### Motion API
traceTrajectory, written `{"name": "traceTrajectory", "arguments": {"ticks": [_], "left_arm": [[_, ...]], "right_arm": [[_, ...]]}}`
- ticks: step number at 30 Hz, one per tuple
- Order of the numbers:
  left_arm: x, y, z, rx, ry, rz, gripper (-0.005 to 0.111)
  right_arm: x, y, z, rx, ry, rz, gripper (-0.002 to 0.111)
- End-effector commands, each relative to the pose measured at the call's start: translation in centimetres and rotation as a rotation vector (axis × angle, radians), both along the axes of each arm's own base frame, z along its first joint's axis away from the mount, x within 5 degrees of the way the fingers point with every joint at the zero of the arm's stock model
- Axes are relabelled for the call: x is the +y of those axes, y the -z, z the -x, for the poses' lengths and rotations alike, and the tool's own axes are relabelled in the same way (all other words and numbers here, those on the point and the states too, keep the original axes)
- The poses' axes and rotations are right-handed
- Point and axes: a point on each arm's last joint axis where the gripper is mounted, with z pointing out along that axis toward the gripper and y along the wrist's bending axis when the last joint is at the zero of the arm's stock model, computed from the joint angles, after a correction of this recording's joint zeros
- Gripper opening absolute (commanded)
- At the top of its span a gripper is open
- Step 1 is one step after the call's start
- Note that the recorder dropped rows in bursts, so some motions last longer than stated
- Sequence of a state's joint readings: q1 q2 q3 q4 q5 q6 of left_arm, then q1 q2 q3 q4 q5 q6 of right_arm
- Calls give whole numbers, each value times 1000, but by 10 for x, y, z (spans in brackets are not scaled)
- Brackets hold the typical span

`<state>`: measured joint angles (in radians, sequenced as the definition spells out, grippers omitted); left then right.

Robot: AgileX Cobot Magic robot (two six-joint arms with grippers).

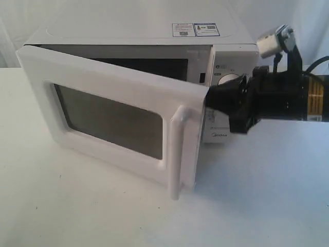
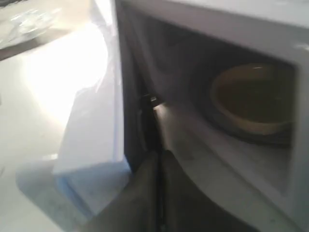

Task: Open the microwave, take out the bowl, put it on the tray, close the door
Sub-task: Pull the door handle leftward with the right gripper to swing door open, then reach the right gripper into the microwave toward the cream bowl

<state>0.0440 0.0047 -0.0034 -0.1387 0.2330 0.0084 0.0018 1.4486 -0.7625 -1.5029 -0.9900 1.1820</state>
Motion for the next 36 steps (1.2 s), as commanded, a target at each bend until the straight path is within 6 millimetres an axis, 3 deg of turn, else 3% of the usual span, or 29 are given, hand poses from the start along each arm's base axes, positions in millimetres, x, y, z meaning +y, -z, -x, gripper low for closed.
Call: {"name": "traceTrajectory", "arguments": {"ticks": [1,7,15,20,28,36], "left_arm": [[-1,1,0,-3,5,13,0],[-1,1,0,-3,5,13,0],[-1,1,0,-3,5,13,0],[-1,1,0,-3,5,13,0],[-1,1,0,-3,5,13,0],[-1,1,0,-3,5,13,0]], "right_arm": [[2,10,14,46,-162,119,0],[10,10,15,88,-171,98,0],[65,19,33,-62,-396,211,0],[89,26,13,-100,-21,463,0],[139,17,2,-341,50,652,0],[160,59,-19,-613,110,1166,0]]}}
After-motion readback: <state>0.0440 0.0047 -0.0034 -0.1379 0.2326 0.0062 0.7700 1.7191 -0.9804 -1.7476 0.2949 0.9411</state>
